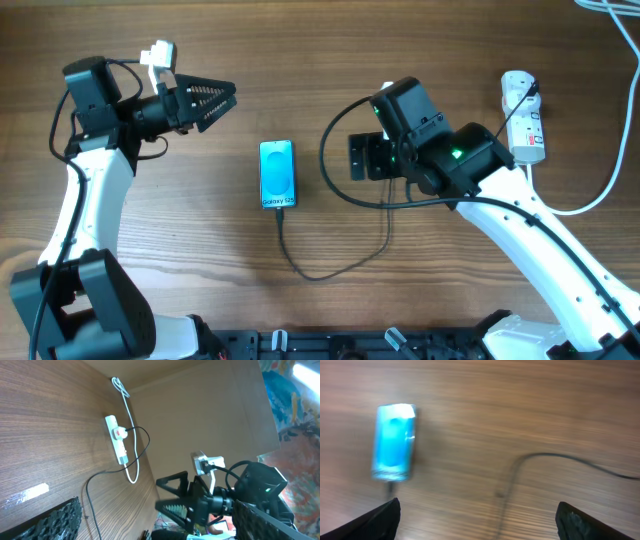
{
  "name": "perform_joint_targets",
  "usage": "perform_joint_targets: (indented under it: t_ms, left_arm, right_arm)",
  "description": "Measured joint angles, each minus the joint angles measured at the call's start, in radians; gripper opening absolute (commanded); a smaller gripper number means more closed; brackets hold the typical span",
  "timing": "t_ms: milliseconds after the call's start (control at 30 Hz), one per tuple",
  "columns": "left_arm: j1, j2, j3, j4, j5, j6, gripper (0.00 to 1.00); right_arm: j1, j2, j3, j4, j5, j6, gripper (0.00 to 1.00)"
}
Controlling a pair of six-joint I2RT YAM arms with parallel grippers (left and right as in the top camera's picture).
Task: Plug charger to phone and switch on socket
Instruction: 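Move the right gripper over to the white power strip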
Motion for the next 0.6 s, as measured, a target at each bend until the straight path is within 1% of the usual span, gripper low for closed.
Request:
perform_joint_targets:
  t_ms: [33,100,300,600]
  left_arm:
    - [0.000,0.000,0.000,0.000,0.000,0.000,1.00]
    - [0.000,0.000,0.000,0.000,0.000,0.000,1.00]
    - [0.000,0.000,0.000,0.000,0.000,0.000,1.00]
    - [0.000,0.000,0.000,0.000,0.000,0.000,1.00]
  right_arm:
    - [-0.001,0.000,0.000,-0.016,0.064,0.005,1.00]
    - [-0.016,0.000,0.000,-0.026,0.119,0.013,1.00]
    - [-0.156,0.000,0.000,-0.031,0.169,0.039,1.00]
    - [-0.483,0.000,0.000,-0.031,0.185,0.046,1.00]
